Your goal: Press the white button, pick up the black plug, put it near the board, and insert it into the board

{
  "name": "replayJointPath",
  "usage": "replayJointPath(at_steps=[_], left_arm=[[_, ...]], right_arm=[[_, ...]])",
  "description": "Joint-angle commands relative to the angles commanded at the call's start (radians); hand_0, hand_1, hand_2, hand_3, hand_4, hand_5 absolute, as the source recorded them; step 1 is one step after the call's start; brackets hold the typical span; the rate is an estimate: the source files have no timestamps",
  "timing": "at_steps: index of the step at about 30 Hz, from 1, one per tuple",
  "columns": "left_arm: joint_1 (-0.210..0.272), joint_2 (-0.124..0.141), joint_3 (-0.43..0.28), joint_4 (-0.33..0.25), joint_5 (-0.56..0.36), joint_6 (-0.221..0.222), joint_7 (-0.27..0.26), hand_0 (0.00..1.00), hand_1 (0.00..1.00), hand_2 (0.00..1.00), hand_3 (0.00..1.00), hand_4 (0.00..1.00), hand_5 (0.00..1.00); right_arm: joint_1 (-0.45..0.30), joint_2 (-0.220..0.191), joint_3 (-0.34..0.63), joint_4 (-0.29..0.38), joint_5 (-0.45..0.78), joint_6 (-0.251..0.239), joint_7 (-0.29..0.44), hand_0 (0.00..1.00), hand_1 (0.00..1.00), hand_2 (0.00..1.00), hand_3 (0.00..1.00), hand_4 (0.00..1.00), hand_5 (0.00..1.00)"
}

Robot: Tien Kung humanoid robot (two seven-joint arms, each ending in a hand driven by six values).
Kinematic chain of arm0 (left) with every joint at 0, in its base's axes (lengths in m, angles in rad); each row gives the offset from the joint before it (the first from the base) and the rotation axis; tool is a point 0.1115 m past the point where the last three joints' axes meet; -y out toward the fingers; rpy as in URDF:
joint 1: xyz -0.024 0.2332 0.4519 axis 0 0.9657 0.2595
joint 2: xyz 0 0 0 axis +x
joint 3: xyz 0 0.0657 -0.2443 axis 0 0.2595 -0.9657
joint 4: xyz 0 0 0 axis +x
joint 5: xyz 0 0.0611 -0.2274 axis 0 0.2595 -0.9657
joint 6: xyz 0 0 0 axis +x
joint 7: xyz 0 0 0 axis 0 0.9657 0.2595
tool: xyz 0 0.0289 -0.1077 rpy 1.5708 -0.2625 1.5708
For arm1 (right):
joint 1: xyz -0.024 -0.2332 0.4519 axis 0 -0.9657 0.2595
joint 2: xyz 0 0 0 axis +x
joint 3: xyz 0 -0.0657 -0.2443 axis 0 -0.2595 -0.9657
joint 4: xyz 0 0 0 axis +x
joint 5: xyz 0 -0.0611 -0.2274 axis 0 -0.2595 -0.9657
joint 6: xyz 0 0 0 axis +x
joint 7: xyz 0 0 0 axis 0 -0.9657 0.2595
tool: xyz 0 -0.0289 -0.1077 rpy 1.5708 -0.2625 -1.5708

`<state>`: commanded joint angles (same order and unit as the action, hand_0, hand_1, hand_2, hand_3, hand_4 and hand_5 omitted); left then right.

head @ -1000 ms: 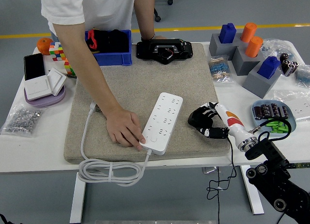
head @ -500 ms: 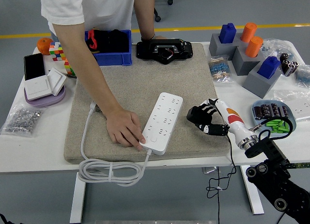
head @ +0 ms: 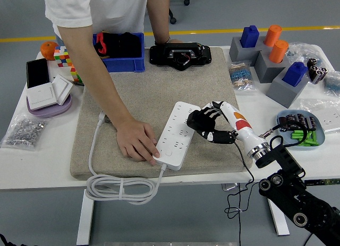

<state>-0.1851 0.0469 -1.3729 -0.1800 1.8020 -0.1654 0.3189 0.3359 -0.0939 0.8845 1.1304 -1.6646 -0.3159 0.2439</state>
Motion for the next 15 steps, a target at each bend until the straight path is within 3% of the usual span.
replayJointPath(at_steps=[15], left_arm=[[0.001, 0.007, -0.003, 0.000, 0.019, -0.006, 0.003, 0.690, 0.636, 0.613, 0.640, 0.562, 0.202]], right_arm=[[0.060, 0.040, -0.066, -0.083, 0.025, -0.010, 0.026, 0.451, 0.361, 0.378, 0.499, 0.791, 0.002]])
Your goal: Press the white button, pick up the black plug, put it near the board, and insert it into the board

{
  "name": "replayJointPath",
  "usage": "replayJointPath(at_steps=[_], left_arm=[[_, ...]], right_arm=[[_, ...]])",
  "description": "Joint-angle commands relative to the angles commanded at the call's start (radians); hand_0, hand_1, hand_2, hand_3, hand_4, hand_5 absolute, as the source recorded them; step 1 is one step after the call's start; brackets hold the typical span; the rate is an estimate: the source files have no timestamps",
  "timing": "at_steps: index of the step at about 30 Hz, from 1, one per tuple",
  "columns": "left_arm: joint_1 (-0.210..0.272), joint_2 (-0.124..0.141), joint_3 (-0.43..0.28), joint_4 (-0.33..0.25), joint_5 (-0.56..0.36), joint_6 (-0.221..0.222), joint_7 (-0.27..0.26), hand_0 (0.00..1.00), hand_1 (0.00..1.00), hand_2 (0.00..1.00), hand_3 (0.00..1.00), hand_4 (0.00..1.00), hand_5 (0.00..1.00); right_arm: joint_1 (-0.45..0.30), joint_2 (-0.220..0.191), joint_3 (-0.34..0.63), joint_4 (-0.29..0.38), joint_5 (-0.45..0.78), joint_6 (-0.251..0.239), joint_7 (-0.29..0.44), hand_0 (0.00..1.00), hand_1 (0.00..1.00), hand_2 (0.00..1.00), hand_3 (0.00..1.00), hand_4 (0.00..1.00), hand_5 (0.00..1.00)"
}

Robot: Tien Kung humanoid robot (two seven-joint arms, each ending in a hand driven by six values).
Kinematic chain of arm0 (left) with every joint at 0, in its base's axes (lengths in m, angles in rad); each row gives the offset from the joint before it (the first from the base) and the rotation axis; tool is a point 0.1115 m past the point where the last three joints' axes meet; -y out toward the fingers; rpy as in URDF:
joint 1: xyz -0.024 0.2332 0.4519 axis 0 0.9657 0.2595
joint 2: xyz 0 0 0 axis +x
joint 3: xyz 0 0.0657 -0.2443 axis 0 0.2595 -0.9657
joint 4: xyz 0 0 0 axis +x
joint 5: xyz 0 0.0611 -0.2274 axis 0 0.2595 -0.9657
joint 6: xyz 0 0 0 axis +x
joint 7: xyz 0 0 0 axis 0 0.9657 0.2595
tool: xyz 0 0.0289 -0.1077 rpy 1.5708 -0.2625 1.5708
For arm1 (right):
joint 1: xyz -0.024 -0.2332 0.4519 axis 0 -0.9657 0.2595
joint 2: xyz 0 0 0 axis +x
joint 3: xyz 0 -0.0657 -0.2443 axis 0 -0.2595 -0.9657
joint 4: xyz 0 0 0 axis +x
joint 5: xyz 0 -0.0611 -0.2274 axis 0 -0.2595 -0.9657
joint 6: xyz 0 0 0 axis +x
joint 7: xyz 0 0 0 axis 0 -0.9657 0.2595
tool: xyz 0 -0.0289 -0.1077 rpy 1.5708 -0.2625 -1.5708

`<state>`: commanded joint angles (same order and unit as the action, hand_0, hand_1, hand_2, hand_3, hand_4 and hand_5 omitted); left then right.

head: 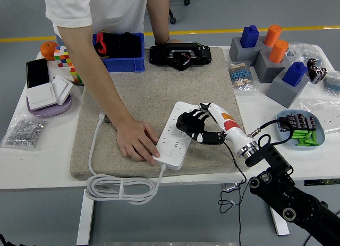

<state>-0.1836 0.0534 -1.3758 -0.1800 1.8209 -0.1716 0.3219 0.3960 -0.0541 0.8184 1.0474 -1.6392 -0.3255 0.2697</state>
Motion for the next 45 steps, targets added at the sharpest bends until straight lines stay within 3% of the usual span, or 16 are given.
replayJointPath(at_steps=[25, 45], left_arm=[[-0.004, -0.006, -0.007, 0.000, 0.018, -0.005, 0.001, 0.691, 0.636, 0.613, 0.640, 0.563, 0.203], [-0.007, -0.010, -0.005, 0.000, 0.015, -0.004, 0.000, 0.691, 0.636, 0.614, 0.640, 0.563, 0.203]], right_arm=[[0.079, 0.047, 0.036, -0.171, -0.077, -0.011, 0.061, 0.451, 0.361, 0.376, 0.498, 0.786, 0.002], [0.088, 0.047, 0.030, -0.222, -0.108, -0.023, 0.086, 0.451, 0.363, 0.375, 0.497, 0.785, 0.002]])
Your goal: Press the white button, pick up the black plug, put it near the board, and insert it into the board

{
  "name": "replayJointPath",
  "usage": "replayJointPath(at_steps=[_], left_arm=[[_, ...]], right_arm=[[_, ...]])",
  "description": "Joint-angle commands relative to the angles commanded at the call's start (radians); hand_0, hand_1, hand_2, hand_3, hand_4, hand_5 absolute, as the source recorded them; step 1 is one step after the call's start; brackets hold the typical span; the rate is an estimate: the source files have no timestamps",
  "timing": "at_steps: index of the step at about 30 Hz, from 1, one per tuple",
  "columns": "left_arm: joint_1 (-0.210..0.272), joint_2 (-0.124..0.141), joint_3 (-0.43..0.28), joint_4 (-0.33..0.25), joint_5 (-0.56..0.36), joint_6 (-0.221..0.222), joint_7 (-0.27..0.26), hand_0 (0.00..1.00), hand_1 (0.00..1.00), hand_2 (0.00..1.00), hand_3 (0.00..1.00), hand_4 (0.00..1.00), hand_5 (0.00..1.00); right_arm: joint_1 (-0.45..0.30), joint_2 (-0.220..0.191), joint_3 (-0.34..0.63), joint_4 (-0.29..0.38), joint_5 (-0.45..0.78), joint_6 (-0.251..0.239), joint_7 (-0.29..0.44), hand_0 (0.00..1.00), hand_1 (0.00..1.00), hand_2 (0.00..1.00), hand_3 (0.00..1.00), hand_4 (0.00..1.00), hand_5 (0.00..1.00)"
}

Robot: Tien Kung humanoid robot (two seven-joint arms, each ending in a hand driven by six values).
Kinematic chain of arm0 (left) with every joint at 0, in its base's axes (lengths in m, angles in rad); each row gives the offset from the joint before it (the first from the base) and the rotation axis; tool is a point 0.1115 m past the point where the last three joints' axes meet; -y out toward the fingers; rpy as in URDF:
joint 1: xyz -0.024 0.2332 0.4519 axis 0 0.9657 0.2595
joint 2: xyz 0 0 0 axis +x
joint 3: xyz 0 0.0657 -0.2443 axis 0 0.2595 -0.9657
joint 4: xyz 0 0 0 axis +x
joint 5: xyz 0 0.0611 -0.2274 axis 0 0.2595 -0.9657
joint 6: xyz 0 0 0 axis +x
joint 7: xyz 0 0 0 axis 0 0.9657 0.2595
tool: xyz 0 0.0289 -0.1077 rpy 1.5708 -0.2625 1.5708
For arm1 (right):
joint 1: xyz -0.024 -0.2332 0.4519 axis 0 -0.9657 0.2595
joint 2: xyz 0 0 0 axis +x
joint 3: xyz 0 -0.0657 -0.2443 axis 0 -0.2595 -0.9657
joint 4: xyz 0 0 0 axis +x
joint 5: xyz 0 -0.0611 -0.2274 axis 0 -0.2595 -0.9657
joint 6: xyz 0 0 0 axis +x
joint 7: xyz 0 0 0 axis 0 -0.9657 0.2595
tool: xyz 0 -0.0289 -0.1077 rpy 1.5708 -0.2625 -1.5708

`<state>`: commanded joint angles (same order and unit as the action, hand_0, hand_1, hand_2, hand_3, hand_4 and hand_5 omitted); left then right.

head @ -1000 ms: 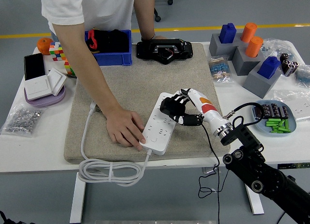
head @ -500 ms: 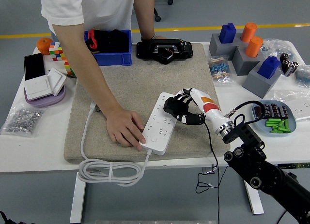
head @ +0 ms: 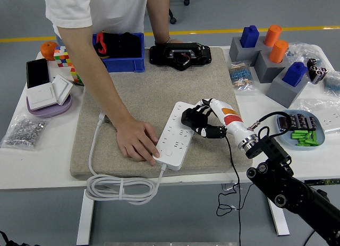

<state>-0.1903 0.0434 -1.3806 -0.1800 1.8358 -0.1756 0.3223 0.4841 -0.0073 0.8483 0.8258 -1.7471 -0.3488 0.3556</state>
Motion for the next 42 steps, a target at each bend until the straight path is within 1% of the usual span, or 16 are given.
replayJointPath(at_steps=[12, 34, 35, 42], left_arm=[[-0.004, 0.000, -0.002, 0.000, 0.004, 0.000, 0.000, 0.691, 0.635, 0.614, 0.640, 0.563, 0.203], [-0.003, -0.002, -0.004, 0.000, 0.006, 0.000, 0.000, 0.691, 0.638, 0.615, 0.640, 0.562, 0.201], [-0.003, -0.002, -0.004, 0.000, 0.006, 0.000, 0.000, 0.690, 0.637, 0.614, 0.639, 0.562, 0.201], [-0.001, -0.001, -0.002, 0.000, 0.004, -0.001, 0.001, 0.692, 0.636, 0.614, 0.639, 0.561, 0.200]], right_arm=[[0.013, 0.004, 0.008, -0.012, -0.005, -0.012, 0.011, 0.453, 0.362, 0.375, 0.496, 0.784, 0.002], [0.010, 0.000, -0.005, -0.024, 0.006, -0.006, 0.012, 0.457, 0.368, 0.380, 0.506, 0.785, 0.002], [0.011, 0.000, -0.005, -0.025, 0.004, -0.006, 0.011, 0.479, 0.406, 0.417, 0.541, 0.791, 0.002], [0.009, -0.001, -0.012, -0.026, 0.000, -0.003, 0.007, 0.480, 0.405, 0.419, 0.542, 0.791, 0.002]])
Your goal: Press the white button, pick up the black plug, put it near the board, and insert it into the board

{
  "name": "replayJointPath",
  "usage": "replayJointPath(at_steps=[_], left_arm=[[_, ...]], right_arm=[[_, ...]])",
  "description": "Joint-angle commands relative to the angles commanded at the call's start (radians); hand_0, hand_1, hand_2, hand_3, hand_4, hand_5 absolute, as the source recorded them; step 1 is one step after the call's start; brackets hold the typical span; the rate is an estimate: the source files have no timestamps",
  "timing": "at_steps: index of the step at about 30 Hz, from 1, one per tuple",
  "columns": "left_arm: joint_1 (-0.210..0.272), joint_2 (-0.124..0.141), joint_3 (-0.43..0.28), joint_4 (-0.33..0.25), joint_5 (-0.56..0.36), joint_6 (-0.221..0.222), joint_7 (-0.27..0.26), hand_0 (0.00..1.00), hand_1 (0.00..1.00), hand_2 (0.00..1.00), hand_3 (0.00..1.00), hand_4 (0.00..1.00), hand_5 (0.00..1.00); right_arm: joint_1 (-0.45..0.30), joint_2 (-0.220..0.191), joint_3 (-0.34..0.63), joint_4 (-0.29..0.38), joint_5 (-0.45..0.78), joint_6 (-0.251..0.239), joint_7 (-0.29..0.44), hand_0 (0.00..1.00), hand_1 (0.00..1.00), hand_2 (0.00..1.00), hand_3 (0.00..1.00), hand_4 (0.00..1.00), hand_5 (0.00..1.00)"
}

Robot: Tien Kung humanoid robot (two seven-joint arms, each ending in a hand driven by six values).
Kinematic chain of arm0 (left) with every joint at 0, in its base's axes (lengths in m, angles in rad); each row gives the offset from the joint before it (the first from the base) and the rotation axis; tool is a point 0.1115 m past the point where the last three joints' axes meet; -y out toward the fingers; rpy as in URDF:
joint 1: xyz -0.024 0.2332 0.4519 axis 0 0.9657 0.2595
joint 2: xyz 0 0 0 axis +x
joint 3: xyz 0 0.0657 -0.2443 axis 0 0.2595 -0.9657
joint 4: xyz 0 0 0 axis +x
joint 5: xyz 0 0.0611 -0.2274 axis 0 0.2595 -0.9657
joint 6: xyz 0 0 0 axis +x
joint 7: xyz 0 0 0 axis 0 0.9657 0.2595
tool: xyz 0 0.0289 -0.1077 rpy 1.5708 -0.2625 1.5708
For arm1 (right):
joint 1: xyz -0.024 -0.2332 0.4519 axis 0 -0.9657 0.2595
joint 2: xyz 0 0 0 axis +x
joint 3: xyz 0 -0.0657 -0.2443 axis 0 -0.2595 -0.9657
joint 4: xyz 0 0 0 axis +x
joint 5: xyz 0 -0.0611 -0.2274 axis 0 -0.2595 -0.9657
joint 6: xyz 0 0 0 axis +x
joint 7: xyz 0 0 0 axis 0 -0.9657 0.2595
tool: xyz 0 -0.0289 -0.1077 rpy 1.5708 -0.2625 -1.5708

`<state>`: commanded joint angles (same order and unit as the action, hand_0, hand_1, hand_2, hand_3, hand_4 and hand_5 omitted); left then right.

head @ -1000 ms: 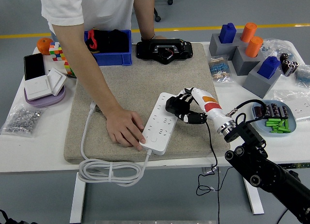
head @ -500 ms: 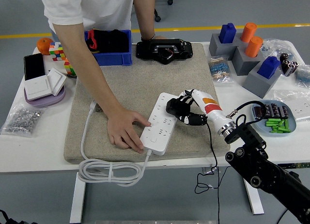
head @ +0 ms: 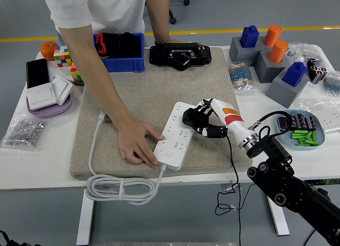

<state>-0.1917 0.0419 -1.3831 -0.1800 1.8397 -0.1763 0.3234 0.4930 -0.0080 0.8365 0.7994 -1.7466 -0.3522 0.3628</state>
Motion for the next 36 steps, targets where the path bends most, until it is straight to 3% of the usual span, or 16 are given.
replayJointPath(at_steps=[34, 35, 36], left_arm=[[0.002, 0.000, 0.001, 0.000, 0.005, -0.003, 0.000, 0.693, 0.637, 0.614, 0.640, 0.561, 0.200], [0.002, 0.000, 0.000, 0.000, 0.005, -0.003, -0.001, 0.692, 0.637, 0.614, 0.640, 0.561, 0.200], [0.002, 0.000, -0.002, 0.000, 0.008, -0.003, -0.001, 0.692, 0.637, 0.614, 0.640, 0.561, 0.200]], right_arm=[[-0.007, -0.011, -0.005, -0.003, 0.012, 0.005, 0.002, 0.492, 0.422, 0.437, 0.560, 0.811, 0.002], [-0.007, -0.010, -0.005, -0.003, 0.016, 0.006, 0.005, 0.572, 0.518, 0.521, 0.591, 0.775, 0.002], [-0.007, -0.011, -0.005, -0.003, 0.020, 0.006, 0.008, 0.572, 0.518, 0.521, 0.591, 0.775, 0.002]])
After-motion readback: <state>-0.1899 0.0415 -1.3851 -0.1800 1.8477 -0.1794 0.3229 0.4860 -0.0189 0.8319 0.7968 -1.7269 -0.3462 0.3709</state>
